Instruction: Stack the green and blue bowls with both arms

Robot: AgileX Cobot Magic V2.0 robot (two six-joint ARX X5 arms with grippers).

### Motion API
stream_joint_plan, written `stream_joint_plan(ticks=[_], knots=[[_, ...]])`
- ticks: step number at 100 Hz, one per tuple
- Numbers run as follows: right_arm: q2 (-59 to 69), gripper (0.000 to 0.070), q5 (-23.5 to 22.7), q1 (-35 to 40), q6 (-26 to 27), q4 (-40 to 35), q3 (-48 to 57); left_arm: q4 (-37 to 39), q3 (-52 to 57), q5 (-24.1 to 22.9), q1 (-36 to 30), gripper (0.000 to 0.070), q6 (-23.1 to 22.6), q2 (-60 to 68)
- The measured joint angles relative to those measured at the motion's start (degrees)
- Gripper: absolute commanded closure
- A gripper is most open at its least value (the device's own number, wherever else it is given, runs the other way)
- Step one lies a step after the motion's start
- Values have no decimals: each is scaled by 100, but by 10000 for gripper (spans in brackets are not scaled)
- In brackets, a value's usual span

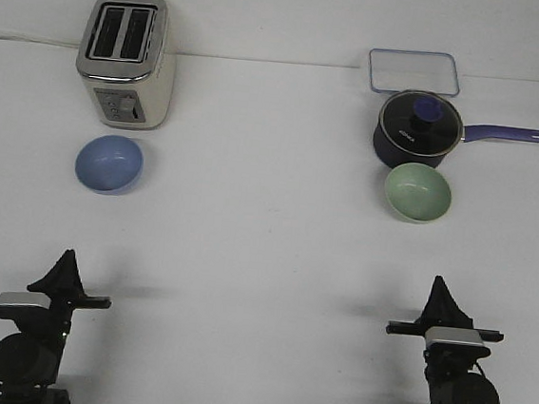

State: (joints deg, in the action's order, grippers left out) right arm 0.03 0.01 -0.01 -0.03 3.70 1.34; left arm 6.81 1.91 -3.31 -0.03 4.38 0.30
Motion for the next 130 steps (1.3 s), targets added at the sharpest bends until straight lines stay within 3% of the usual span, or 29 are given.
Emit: stream_joint_plan(ticks=[26,44,69,111,130], knots=[[0,700,0,0,0,-13,13,0,0,2,0,684,0,0],[2,700,2,0,2,-468,573,0,0,0,0,684,0,0],[667,700,153,0,2,-1930,2144,0,0,0,0,684,0,0],[3390,700,151,0,2,-4843,5112,0,0,0,0,684,0,0],[4376,700,149,0,2,-5248,5755,0,0,0,0,684,0,0]])
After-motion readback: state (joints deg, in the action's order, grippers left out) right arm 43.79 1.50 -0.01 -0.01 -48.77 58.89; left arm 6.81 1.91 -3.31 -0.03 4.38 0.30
